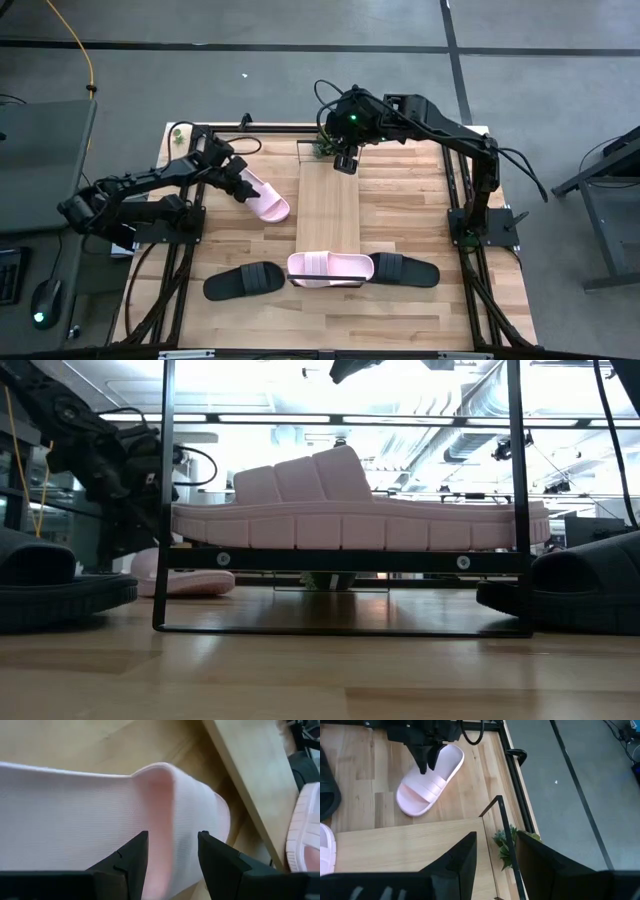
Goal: Pick and place slides into the shelf
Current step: Put the pink slide on the shelf
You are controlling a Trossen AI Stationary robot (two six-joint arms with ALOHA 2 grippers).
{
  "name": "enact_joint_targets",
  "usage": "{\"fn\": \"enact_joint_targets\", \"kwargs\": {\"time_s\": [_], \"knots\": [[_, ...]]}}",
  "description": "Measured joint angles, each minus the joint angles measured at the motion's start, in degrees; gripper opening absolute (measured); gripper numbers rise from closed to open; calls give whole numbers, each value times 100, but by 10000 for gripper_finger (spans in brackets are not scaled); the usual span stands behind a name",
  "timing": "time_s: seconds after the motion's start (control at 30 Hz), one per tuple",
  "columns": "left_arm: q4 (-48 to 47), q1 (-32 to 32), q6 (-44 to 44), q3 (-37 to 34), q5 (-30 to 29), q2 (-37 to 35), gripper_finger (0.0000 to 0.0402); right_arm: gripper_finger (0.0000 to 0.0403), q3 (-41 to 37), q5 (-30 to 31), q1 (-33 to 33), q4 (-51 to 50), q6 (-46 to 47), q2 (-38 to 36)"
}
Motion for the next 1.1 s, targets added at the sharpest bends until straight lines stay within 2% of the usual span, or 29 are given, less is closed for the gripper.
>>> {"fn": "enact_joint_targets", "kwargs": {"time_s": [0.23, 0.5, 0.63, 0.9, 1.1], "knots": [[328, -630, -234, -1, -152, 2, 156, 124, -2, -20, 0, 2, 37, 2], [442, -949, -274, -3, -388, 2, 153, 124, -2, -68, 0, -2, 96, 2], [446, -931, -234, -3, -491, 1, 122, 124, -2, -72, 0, -2, 94, 2], [470, -931, -138, -3, -524, 1, 13, 124, -2, -76, 2, -2, 92, 2], [499, -934, -129, -3, -619, 1, 20, 124, -2, -79, 1, -4, 123, 2]]}}
